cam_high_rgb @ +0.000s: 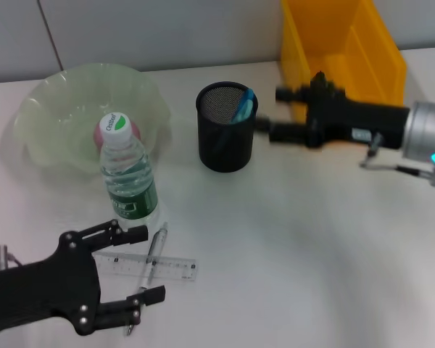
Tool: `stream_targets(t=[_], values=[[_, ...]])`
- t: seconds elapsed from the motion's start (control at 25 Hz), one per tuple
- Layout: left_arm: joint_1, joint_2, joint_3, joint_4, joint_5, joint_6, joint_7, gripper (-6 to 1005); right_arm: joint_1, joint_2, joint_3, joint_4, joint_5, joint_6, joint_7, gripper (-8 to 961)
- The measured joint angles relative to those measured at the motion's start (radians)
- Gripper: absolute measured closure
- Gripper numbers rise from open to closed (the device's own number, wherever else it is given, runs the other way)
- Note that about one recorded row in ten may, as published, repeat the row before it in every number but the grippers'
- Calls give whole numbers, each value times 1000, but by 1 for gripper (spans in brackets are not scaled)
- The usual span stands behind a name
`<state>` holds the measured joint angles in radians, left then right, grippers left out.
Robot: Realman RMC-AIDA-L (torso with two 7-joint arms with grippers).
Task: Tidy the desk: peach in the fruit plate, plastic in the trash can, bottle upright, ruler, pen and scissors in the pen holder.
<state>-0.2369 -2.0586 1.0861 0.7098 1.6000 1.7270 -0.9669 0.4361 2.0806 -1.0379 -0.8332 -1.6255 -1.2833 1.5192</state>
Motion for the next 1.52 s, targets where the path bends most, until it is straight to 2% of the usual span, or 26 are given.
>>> stream_targets(t=[0.08,0.12,0.28,0.32,0.44,0.52,0.56,0.64,0.68,0.72,0.8,1.0,1.52], values=[[-3,0,2,26,11,1,-13,217,-8,0,18,-69,-120,-76,116,115],[-16,-4,9,89,48,-2,-30,217,-8,-1,40,-119,-219,-150,196,115],[-61,-8,22,156,110,-4,-60,217,-9,-1,68,-181,-319,-240,270,115],[-100,-8,47,201,138,-14,-83,217,-13,-1,95,-212,-369,-285,308,115],[-120,-9,65,228,162,-37,-91,217,-14,-1,135,-229,-421,-330,343,115],[-153,-11,125,285,220,-117,-132,217,-13,-3,209,-258,-502,-403,377,115],[-163,-11,153,304,237,-143,-150,217,-13,-3,209,-258,-502,-403,377,115],[-163,-11,153,304,237,-143,-150,217,-15,-4,240,-280,-550,-451,384,115],[-172,-10,183,328,257,-172,-172,217,-15,-5,254,-293,-584,-482,384,115],[-191,-11,266,397,314,-229,-222,217,-16,-5,266,-303,-614,-506,384,115],[-195,-11,283,411,332,-241,-241,216,-19,-5,293,-327,-664,-552,384,115],[-207,-13,354,472,434,-283,-331,216,-70,4,355,-358,-652,-588,255,115],[-282,-13,495,474,593,-349,-433,216,-63,1,346,-257,-652,-560,201,114]])
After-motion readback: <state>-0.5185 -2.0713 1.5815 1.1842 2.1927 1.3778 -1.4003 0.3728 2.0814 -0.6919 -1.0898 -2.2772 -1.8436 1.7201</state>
